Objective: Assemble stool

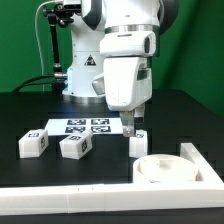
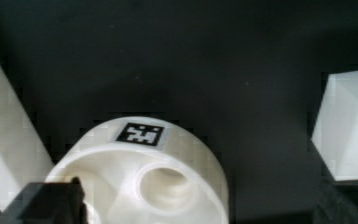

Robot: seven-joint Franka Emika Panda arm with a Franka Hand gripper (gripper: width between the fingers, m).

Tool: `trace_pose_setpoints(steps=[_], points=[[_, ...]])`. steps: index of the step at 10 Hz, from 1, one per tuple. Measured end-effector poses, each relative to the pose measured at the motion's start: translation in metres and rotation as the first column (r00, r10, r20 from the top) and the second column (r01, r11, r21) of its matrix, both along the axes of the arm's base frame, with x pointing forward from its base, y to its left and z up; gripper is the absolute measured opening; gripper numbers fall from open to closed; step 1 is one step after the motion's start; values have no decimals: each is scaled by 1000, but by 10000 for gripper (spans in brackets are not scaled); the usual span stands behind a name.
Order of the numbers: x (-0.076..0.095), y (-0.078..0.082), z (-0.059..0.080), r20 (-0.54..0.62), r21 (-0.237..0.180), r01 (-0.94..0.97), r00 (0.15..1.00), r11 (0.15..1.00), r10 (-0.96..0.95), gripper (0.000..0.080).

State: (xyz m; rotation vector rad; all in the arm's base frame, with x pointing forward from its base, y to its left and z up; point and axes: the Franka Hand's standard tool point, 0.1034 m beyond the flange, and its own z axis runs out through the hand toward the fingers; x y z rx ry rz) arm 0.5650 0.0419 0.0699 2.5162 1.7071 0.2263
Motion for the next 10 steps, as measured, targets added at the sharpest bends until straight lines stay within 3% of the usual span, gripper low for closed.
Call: trace_pose_setpoints(steps=[2, 3, 5, 10], points=[[0, 1, 0, -4, 27, 126, 992, 992, -126, 649], [-2, 3, 0, -23, 74, 341, 940, 937, -340, 649], [-4, 7, -2, -58, 114, 533, 846, 838, -530, 649], [-5, 12, -3, -125, 158, 774, 632, 614, -765, 649]])
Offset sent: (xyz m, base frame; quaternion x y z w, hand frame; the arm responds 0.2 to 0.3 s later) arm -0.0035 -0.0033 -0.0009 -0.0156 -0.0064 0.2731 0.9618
